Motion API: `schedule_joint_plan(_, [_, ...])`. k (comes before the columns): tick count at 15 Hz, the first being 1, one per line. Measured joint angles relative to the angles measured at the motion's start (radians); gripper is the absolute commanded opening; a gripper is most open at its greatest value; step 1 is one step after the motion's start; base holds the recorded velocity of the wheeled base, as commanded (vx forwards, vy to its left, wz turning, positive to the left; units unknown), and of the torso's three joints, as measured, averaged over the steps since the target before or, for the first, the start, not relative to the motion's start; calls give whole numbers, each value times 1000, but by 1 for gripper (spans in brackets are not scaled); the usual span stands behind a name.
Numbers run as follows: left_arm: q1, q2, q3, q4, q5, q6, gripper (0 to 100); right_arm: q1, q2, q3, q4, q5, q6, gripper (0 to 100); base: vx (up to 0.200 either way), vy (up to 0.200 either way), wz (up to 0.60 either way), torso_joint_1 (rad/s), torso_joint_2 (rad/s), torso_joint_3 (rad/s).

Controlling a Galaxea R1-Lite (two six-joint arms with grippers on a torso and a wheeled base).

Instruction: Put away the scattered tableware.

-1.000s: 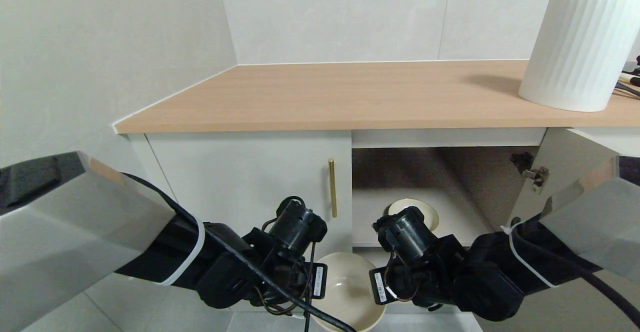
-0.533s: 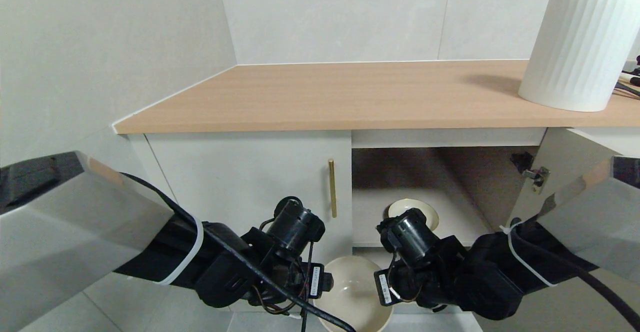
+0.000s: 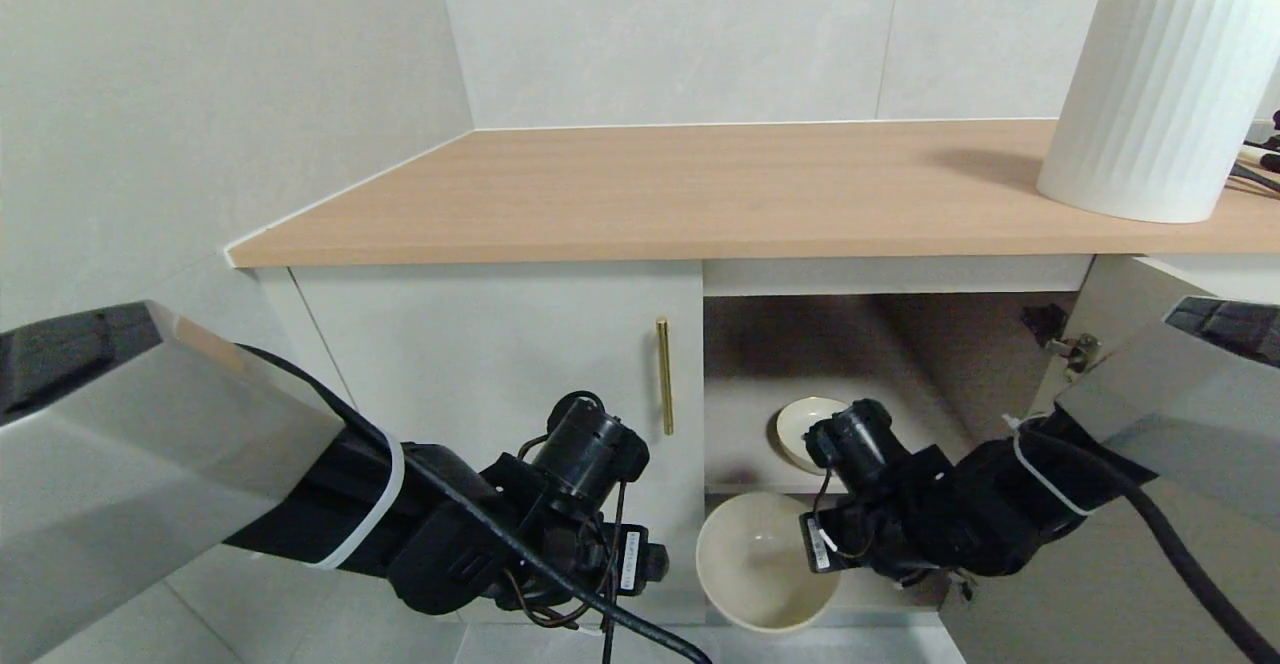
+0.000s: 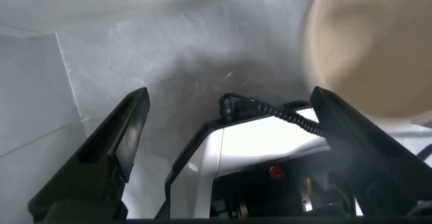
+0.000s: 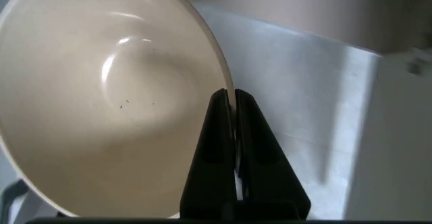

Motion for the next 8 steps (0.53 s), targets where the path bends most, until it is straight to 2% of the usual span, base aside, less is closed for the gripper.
schedule_joint_plan(3, [0,-8,1,0,0,0,100,-110,-4,-50,-13,-19,15,0,0,0,0,0,0,0])
schedule_joint_plan(8, [1,-13,2,0,0,0,100,-172,-8,-111,-93,-29,154,0,0,0,0,0,0,0])
